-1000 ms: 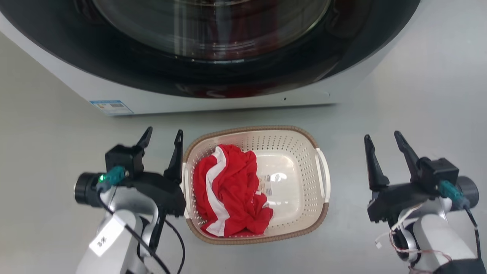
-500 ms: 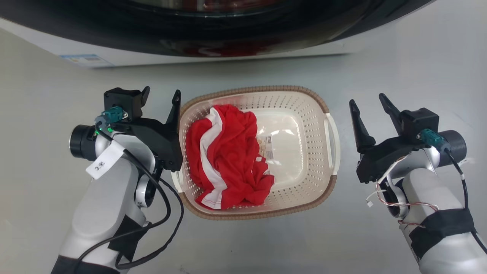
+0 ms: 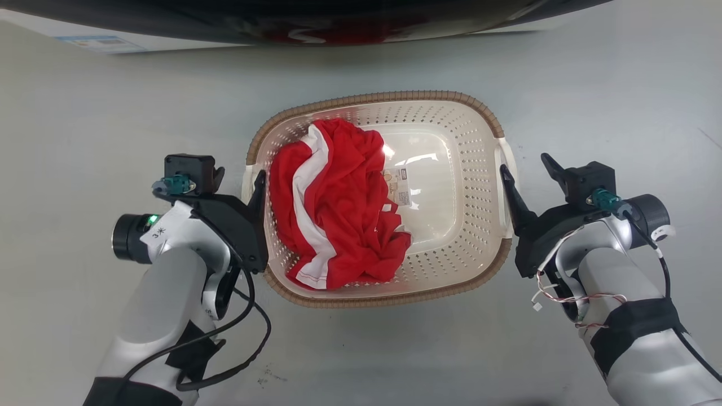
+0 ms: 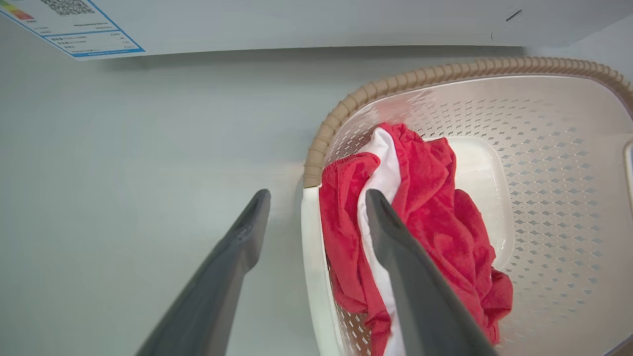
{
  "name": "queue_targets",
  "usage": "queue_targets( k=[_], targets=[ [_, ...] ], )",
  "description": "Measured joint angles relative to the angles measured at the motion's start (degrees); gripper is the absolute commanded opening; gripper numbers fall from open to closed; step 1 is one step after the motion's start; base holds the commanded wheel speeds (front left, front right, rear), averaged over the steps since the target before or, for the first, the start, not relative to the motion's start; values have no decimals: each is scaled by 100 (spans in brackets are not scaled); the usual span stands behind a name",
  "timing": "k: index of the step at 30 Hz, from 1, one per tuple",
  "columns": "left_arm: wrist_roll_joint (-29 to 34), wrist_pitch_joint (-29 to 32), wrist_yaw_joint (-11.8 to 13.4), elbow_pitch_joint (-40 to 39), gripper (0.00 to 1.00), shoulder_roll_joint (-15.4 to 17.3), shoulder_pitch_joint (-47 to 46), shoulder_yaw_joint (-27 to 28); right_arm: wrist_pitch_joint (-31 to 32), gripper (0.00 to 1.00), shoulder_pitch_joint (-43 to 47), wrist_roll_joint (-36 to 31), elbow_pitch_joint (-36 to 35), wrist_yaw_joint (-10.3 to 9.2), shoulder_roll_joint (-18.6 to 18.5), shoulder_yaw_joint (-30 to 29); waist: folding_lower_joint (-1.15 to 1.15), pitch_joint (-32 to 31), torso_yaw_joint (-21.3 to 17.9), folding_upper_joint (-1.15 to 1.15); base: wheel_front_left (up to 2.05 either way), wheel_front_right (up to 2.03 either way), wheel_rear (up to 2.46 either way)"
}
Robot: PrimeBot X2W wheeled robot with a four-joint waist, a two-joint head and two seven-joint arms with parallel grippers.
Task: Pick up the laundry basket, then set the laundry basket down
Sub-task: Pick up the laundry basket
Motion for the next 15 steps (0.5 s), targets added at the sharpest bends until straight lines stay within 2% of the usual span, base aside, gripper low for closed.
queue_targets(
  k=[15],
  targets=[
    [-33,-78,-246,716,100,-11,-243,-34,-65,100,-374,-38,675,125,166,147,0,362,-38,0,0,0,0]
  ],
)
